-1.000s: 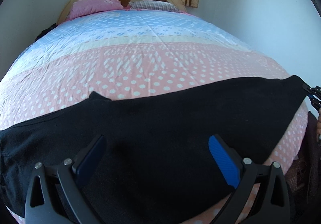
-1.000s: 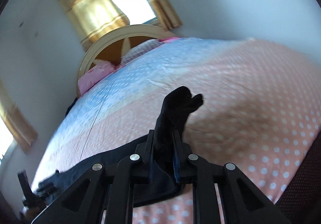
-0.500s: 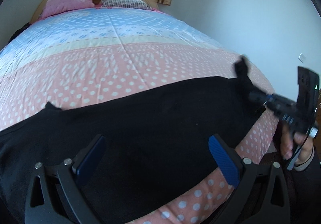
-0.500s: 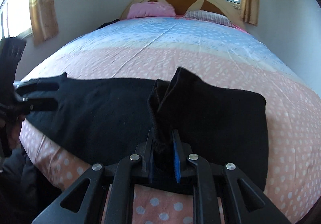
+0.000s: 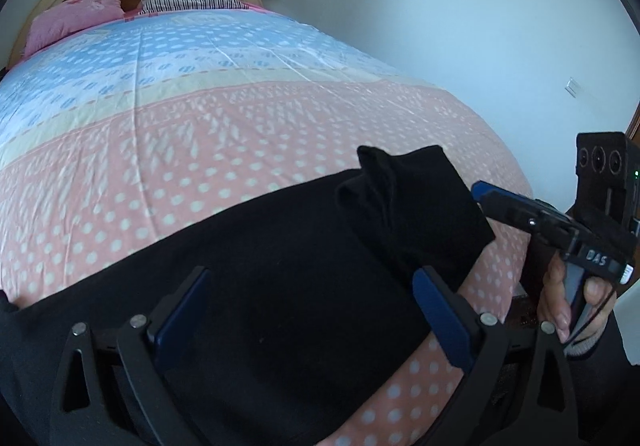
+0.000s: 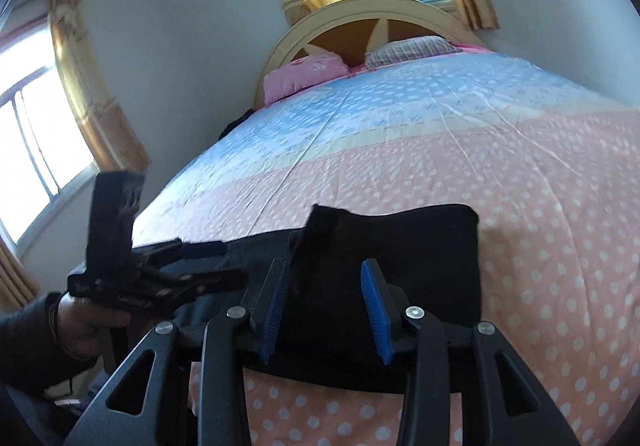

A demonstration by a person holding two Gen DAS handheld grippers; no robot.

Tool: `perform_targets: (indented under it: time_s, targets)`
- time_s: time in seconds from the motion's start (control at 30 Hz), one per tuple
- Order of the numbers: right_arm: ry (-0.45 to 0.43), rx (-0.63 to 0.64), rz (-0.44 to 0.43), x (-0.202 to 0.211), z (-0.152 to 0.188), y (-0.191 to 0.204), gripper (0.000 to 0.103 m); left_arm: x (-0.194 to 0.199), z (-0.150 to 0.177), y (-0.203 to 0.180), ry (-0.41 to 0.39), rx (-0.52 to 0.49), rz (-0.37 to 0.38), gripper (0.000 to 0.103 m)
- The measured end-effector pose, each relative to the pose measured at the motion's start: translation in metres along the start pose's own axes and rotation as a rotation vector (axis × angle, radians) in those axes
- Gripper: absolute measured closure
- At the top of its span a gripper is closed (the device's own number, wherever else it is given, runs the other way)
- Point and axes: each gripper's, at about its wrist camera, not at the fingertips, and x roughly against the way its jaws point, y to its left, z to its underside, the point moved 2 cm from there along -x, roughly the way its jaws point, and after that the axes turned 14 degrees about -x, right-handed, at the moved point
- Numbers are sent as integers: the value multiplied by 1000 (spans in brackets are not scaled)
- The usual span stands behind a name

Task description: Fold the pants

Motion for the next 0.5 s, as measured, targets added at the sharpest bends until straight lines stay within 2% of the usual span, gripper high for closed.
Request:
perform_targets:
  time_s: [0.1,0.2,0.23,0.3,0.43,0.5]
  targets:
    - [39,58,-23,-7,17,20,63,-9,-3,4,3,9,-59,2]
    - [103,113,49,-32,31,27,63,-11,3,14,10,45,-109,2]
    - [120,122,78,-39,35,27,68,-10,7,17,10,69,-105,2]
    - [148,142,127,-45,41,28,91,-10,12,19,10,90,-95,2]
    - [141,150,87,-29,43,36,93,-7,15,15,3,96,-67,2]
    - [187,186,125,-38,52,34,93,-2,15,12,-9,101,-46,2]
